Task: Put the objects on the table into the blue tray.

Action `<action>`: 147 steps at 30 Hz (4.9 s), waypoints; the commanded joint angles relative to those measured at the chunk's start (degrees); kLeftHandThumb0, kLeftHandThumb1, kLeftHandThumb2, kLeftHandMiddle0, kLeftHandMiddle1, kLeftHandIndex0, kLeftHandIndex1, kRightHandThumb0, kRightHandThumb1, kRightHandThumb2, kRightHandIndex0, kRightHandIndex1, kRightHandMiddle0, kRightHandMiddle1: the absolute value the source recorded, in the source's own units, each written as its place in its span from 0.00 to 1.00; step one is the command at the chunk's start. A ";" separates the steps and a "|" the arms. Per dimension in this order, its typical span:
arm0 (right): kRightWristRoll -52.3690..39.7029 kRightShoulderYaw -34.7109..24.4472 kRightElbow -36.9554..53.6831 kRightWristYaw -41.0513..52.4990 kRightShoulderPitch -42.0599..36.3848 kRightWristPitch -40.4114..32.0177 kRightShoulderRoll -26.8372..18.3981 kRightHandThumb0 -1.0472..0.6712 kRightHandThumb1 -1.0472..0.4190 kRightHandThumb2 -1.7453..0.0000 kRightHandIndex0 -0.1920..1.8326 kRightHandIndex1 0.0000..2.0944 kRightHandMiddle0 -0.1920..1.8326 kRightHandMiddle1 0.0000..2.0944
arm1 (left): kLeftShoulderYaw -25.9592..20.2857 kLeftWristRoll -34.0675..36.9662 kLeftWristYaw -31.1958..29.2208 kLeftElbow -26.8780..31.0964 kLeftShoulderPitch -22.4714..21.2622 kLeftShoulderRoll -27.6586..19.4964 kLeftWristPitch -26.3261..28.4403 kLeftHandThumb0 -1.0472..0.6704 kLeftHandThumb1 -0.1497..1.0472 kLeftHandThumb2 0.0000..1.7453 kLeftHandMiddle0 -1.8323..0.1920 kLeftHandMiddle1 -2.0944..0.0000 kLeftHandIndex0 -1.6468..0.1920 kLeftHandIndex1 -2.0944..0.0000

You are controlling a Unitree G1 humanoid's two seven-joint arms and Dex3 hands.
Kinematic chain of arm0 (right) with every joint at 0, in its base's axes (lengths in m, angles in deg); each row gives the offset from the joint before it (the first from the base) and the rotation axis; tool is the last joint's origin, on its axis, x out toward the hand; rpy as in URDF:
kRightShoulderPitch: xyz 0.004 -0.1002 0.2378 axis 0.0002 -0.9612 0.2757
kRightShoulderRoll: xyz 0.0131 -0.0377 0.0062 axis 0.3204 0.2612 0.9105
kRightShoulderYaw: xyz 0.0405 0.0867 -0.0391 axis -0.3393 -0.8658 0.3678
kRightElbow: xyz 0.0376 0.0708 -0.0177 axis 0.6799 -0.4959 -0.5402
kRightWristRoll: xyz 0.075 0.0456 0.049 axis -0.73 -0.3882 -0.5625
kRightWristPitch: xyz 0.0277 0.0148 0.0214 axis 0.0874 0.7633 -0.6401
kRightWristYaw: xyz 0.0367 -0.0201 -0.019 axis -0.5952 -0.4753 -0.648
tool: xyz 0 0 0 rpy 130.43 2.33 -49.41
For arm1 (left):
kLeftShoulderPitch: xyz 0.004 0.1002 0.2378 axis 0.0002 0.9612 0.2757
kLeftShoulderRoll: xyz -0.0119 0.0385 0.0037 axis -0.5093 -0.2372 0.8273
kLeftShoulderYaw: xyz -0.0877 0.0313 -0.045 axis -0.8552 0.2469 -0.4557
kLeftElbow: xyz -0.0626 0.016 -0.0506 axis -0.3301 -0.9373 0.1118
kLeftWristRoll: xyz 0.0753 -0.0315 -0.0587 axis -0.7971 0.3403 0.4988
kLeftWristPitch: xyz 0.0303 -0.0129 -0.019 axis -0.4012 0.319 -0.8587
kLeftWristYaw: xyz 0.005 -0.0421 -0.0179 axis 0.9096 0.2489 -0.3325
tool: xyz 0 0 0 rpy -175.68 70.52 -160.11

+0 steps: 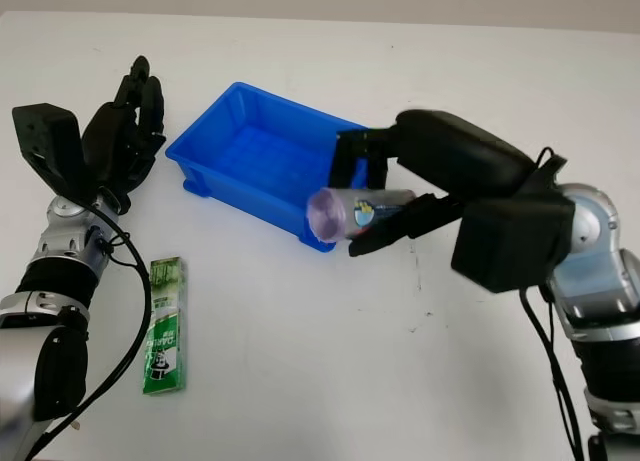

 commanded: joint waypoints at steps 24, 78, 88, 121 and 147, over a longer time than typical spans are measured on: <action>33.94 14.48 -58.96 -36.59 23.96 38.17 18.93 0.31 0.01 0.97 0.38 0.93 0.29 0.93 | -0.55 0.61 1.56 1.66 1.84 1.42 -0.25 0.20 1.00 0.37 1.00 1.00 1.00 1.00; 3.40 -9.75 -28.11 -29.83 -4.81 6.06 19.55 0.25 0.00 0.56 0.00 0.00 0.00 0.00 | 3.47 -1.85 -9.84 13.46 6.68 -3.65 -6.86 0.16 1.00 0.35 1.00 1.00 1.00 1.00; 2.42 -9.73 -27.28 -29.37 -4.62 4.43 21.16 0.27 0.00 0.54 0.00 0.00 0.00 0.00 | 5.71 6.49 -31.49 44.43 16.18 -13.10 0.43 0.14 1.00 0.20 0.98 0.98 0.97 0.98; 0.34 -10.27 -30.02 -27.87 -2.68 3.90 21.51 0.26 0.00 0.53 0.00 0.00 0.00 0.00 | 9.24 -3.59 -48.91 80.36 28.16 -37.90 -10.37 0.52 0.89 0.05 0.77 0.97 0.71 0.96; -0.29 -10.91 -30.19 -26.48 -1.94 2.16 21.20 0.25 0.00 0.53 0.00 0.00 0.00 0.00 | 14.26 -23.99 -34.09 75.24 29.55 -39.04 -29.02 0.52 0.93 0.03 0.71 0.98 0.67 0.98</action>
